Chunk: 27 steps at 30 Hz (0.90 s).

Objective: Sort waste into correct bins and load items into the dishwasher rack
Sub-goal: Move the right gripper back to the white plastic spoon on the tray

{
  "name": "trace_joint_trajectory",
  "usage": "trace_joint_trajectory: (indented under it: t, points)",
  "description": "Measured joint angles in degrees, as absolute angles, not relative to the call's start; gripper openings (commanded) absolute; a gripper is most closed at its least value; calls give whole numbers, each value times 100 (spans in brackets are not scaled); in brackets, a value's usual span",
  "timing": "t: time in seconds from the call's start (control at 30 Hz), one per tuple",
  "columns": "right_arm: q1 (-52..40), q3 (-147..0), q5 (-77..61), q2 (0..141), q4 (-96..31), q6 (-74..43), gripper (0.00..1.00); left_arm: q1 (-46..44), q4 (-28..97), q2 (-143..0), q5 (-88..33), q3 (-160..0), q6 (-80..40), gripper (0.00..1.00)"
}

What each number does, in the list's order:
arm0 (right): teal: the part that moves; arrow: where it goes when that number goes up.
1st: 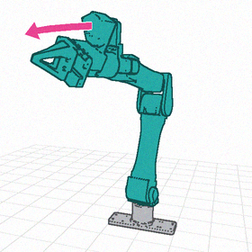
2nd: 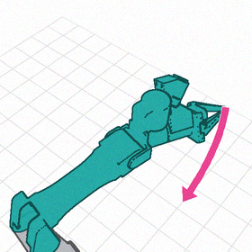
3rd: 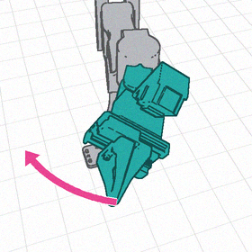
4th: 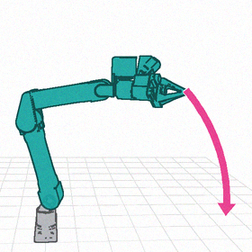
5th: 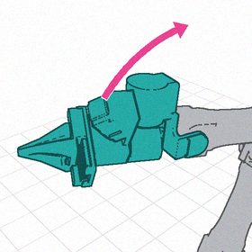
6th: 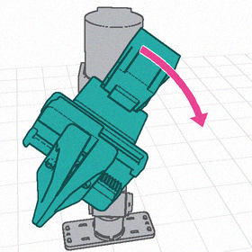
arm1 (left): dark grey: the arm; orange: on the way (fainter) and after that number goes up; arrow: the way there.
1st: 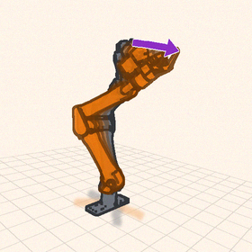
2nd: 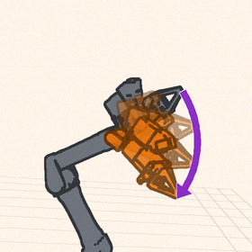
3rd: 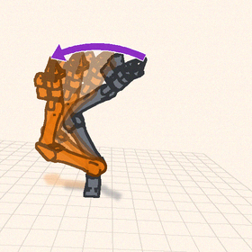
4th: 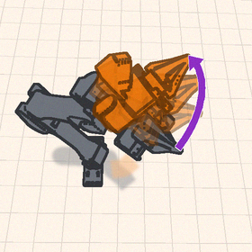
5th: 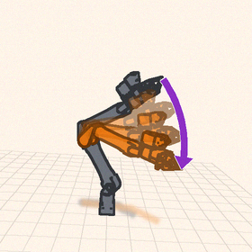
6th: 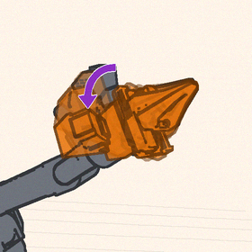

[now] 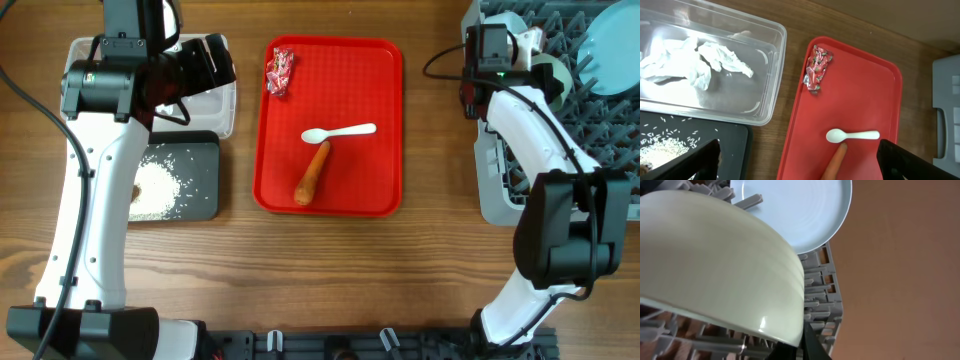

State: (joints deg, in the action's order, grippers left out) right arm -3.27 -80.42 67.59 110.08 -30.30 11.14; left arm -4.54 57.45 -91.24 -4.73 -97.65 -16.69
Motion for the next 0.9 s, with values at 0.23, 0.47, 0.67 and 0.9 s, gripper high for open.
trace_joint_trajectory:
  t: [0.23, 0.47, 0.67, 0.9]
  points:
    - [-934, -8018, 6711, 11008, -3452, 1059, 91, -454, 5745, -9124, -473, -9765, -1669, 100]
    - [-1527, -8012, 6709, 11008, -3354, 1052, 100, -454, 5745, -9124, -473, -9765, -1669, 100]
    - [-1638, -8012, 6709, 11006, -3131, 1009, 100, -454, 5745, -9124, -473, -9765, -1669, 100]
    - [-1785, -8012, 5496, 10709, -3013, 510, 97, -454, 5747, -9124, -471, -9765, -1669, 100]
